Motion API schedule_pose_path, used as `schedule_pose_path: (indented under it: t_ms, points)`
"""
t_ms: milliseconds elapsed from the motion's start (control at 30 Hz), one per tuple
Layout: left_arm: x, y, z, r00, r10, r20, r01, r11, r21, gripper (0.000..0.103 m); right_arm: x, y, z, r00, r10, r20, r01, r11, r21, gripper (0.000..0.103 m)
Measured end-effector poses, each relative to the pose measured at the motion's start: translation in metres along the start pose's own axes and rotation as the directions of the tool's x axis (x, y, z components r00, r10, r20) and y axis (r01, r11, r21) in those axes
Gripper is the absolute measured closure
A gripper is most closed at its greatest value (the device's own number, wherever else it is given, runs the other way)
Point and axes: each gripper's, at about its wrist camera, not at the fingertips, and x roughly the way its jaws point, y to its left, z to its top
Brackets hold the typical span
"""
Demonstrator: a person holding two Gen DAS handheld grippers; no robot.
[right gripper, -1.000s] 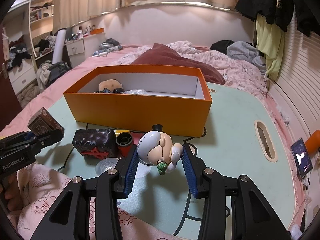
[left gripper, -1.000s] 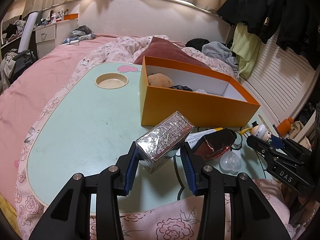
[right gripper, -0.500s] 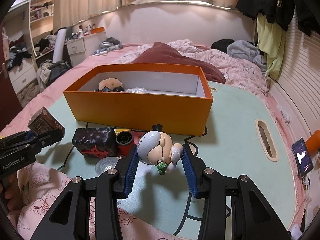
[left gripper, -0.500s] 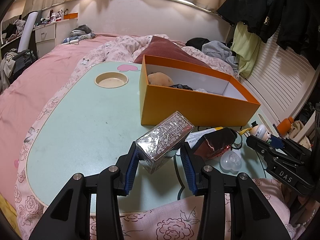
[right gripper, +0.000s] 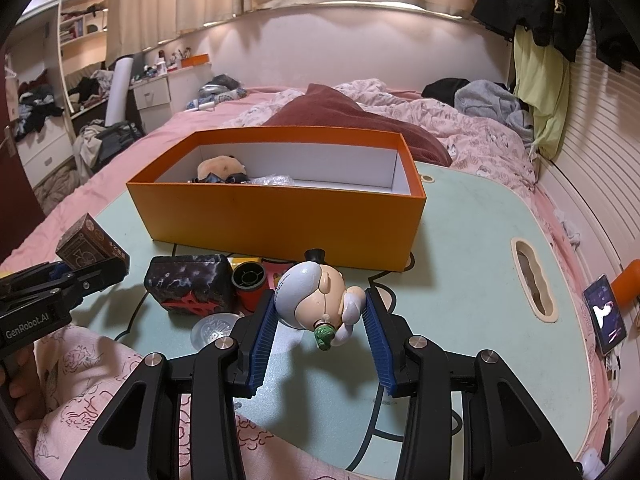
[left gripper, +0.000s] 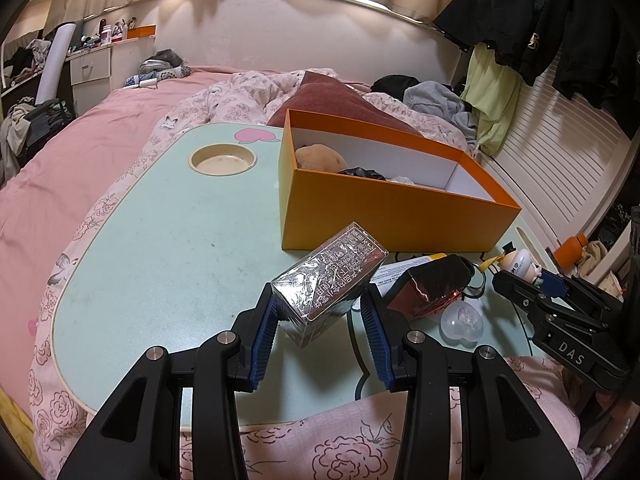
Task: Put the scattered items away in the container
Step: 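Hold the card box and duck lifted above the tray, then carry the card box and duck into the orange box and open both tools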
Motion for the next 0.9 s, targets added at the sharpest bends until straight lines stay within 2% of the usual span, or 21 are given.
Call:
schedule_pose_path:
  t_ms: [633, 900]
  points:
    - [0.002, 0.0, -0.001, 1.0, 0.002, -0.001, -0.002, 1.0, 0.005, 0.06, 0.0, 0.0, 0.0, 1.0, 0.001, 0.001, -0.001, 1.0, 0.002, 0.061]
    - [0.001, -0.012, 0.003, 1.0, 0.018, 0.002, -0.018, 0.997, 0.073, 0.06, -0.002, 0.0, 0.002, 1.0, -0.002, 0.007, 0.002, 1.0, -0.008, 0.061]
